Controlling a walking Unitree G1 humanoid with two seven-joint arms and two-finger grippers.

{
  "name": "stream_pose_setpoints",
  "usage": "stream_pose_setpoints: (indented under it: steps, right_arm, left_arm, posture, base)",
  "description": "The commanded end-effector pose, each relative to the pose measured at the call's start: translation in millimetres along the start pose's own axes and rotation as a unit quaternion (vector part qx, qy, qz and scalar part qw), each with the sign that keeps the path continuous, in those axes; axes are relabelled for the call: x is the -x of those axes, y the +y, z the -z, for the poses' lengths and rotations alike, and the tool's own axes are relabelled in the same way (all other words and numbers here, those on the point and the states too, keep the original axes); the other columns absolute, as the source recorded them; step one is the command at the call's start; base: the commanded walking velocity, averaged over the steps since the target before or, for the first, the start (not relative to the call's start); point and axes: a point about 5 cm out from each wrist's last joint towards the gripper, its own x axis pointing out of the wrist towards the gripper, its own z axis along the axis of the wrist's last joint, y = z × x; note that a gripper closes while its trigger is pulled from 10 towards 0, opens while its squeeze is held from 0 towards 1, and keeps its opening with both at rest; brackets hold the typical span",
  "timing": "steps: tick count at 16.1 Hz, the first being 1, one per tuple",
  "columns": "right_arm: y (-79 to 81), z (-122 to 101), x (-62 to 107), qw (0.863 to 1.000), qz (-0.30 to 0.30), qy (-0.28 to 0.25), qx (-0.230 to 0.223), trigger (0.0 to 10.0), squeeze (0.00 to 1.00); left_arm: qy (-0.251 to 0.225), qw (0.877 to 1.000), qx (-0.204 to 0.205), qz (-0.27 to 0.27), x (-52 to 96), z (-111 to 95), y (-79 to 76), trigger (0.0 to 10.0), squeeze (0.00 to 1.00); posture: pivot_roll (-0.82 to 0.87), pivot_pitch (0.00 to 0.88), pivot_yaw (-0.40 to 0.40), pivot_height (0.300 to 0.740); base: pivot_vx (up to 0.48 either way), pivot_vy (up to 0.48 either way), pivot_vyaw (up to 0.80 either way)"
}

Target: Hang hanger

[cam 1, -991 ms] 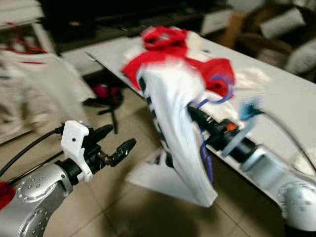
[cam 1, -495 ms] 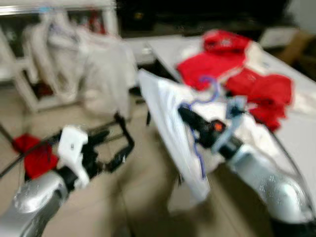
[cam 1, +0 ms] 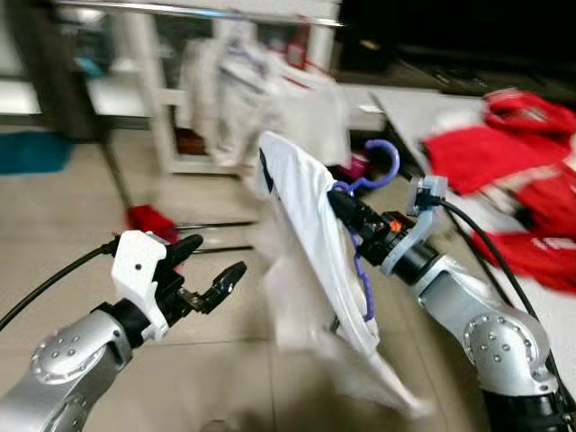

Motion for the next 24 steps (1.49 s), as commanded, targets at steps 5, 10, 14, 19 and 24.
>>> stream_pose_setpoints:
  steps: [5,10,14,19,24]
  right_arm:
    - [-14.5,-11.7,-12.9,0.996,0.051,-0.015,0.070,10.0,0.00]
    - [-15.2,-11.1,-16.5,0.992,0.008,0.016,0.126,10.0,0.00]
    - [-10.2,-13.6,-7.3,0.987,-0.091,0.037,0.126,10.0,0.00]
    - [2.6,-24.1,13.9,0.962,-0.240,0.062,0.117,10.0,0.00]
    - [10.8,-32.7,24.7,0.942,-0.308,0.061,0.116,10.0,0.00]
  left_arm:
    - [0.002,0.999,-0.035,-0.033,-16.7,-1.2,10.2,10.0,0.20]
    - [-0.003,0.998,-0.051,-0.046,-6.2,-10.8,34.0,10.0,1.00]
    - [0.000,0.994,-0.095,-0.048,1.6,-23.1,57.6,10.0,1.00]
    - [-0.001,0.992,-0.118,-0.053,11.0,-42.2,98.8,10.0,0.00]
    - [-0.009,0.994,-0.109,0.010,21.5,-54.5,114.7,10.0,0.00]
  posture:
    - [0.02,0.000,-0.079,0.740]
    - [0.02,0.000,-0.084,0.740]
    - [0.03,0.000,-0.092,0.740]
    - [0.02,0.000,-0.076,0.740]
    - [0.02,0.000,-0.080,0.740]
  base:
    - [0.000,0.000,0.32]
    - [0.000,0.000,0.00]
    - [0.000,0.000,0.00]
    - [0.000,0.000,0.00]
    - [0.000,0.000,0.00]
